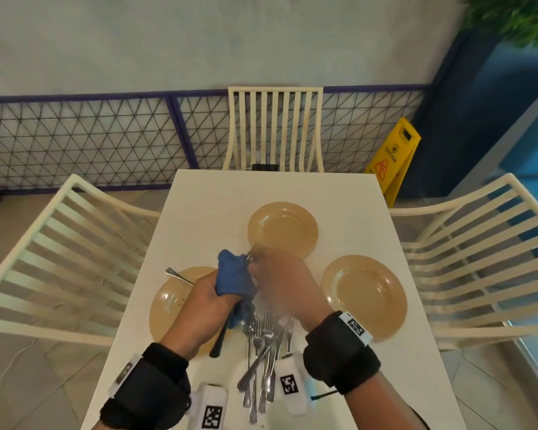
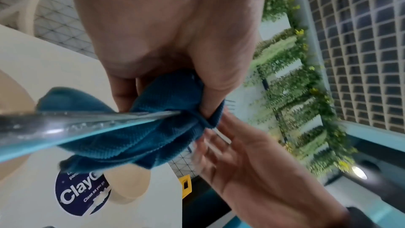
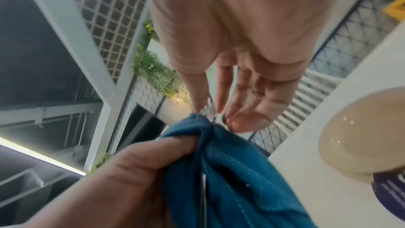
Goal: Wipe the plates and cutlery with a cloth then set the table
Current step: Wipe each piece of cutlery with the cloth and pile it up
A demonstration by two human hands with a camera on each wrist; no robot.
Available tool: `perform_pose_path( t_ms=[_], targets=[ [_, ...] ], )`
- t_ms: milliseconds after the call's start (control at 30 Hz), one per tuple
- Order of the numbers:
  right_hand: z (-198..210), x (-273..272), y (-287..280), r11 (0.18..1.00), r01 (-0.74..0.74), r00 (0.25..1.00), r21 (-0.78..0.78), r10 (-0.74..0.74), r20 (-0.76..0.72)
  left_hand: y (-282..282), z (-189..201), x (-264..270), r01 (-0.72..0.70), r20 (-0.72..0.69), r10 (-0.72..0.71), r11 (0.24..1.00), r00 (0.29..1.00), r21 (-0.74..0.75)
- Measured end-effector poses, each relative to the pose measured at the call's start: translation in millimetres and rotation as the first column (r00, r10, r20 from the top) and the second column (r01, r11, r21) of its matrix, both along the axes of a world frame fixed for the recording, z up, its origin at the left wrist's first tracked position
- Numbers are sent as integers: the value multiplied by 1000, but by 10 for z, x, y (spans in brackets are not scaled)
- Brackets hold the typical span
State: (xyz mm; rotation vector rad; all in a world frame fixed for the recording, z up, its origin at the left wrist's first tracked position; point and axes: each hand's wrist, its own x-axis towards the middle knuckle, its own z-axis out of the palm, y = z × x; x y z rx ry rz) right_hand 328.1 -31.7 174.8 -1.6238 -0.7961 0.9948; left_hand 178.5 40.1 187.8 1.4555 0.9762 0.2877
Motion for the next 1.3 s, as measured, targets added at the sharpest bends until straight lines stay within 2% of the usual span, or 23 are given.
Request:
perform_pose_path(
  t_ms=[100, 200, 267, 333, 400, 467, 600, 667, 800, 867, 967, 1033, 1167, 1300],
  targets=[
    [36, 96, 41, 996, 83, 995, 33, -85, 60, -124, 38, 7, 79, -10, -80, 997, 997, -18],
    [66, 423, -6, 964, 256, 964, 75, -249, -88, -175, -17, -138, 170, -86, -160, 979, 983, 117],
    [48, 480, -53, 961, 263, 955, 82, -248, -160, -129, -61, -193, 180, -137, -159, 970, 978, 162],
    [-24, 341, -91, 976, 213, 966, 55, -202, -163, -114, -87, -128, 153, -125, -134, 976, 983, 155],
    [-119, 188, -109, 989, 147, 980, 22, -142, -142, -174, -69, -45, 162, -78, -155, 983, 985, 88],
    [-166, 266, -130, 982, 189, 972, 12, -185, -146, -229, -141, -63, 229, -35, -228, 973, 973, 28],
    [-310, 605, -193, 935, 353, 911, 1, -344, -227, -168, -231, -313, 217, -147, -203, 972, 968, 85],
    [-492, 559, -231, 919, 393, 881, -35, -387, -274, -88, -243, -408, 210, -174, -191, 972, 966, 101],
    [-919, 427, -368, 859, 488, 787, -153, -509, -349, 48, -333, -661, 151, -223, -141, 988, 965, 29],
    [-1108, 378, -431, 840, 502, 775, -208, -543, -324, 102, -401, -844, 109, -242, -102, 994, 965, 16],
    [-1368, 258, -468, 827, 479, 802, -294, -549, -237, 148, -428, -1033, 32, -213, -43, 998, 976, -53],
    [-1539, 189, -456, 813, 454, 825, -363, -538, -172, 181, -443, -1132, -29, -223, 18, 999, 975, -45],
    [-1833, 85, -381, 785, 403, 882, -471, -471, -29, 264, -500, -1289, -136, -296, 152, 988, 943, 73],
    [-1985, 51, -289, 755, 358, 921, -550, -382, 74, 325, -508, -1378, -164, -275, 163, 986, 947, 21]
  ],
)
